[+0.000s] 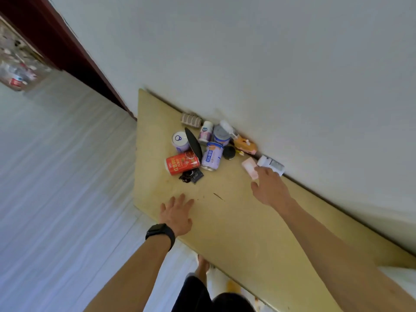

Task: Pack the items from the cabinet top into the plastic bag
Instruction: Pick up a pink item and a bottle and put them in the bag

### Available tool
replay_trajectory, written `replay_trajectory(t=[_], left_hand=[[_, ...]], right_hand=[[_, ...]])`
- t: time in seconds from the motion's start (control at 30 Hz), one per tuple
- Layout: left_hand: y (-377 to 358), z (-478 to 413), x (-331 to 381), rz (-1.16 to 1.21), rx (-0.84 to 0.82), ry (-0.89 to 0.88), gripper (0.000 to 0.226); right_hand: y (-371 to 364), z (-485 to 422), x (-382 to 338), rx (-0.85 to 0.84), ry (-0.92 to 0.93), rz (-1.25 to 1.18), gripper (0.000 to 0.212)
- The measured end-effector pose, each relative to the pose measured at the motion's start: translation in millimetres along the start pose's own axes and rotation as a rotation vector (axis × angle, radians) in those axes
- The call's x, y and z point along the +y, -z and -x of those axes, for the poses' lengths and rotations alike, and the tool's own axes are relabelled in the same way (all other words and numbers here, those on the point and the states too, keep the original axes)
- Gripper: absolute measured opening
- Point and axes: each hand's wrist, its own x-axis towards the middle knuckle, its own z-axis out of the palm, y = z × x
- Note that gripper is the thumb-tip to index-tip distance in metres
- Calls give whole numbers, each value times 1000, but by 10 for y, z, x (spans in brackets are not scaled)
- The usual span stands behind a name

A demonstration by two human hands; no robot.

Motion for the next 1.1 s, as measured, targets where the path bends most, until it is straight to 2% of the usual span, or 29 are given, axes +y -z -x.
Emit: replay_trajectory(t=[0.17, 0.27, 0.4, 0.5, 0.53, 0.6, 0.67, 0.7, 0.77, 0.87, 0.93, 1.0, 1.1], left_hand=[[-94, 5, -36, 8, -37, -16, 81], [-110, -12, -14, 39, -33, -11, 81], [-87, -12, -2, 63, -40, -8, 80], [-70, -12, 13, 120, -48, 6, 78], [-55, -10, 37, 173, -45, 15, 75], [11, -24, 124, 354, -34, 14, 64], [97, -35, 257, 691, -83, -13, 57], [143, -21, 336, 892, -140, -23, 56], [198, 15, 477, 1185, -240, -27, 52], [159, 34, 601, 1373, -278, -40, 36], [153, 31, 621, 1453, -230, -2, 29], [183, 19, 590, 1514, -172, 43, 27], [264, 6, 449, 1564, -87, 90, 27]], right_hand=[[-156, -460, -205, -71, -43, 156, 49], [-392, -413, -253, -8, -96, 239, 48], [-621, -235, -247, 61, -94, 136, 45], [-799, -33, -174, 3, -51, 102, 52], [-831, 55, -167, -10, -80, -22, 49], [-789, 267, -229, -94, -282, -582, 40], [-694, 510, -317, -264, -444, -1169, 35], [-650, 627, -336, -362, -462, -1363, 29], [-563, 835, -358, -490, -444, -1607, 22], [-526, 979, -336, -520, -475, -1793, 25], [-524, 944, -285, -491, -444, -1664, 25], [-487, 784, -222, -378, -390, -1249, 23], [-321, 381, -46, -46, -321, -619, 36]])
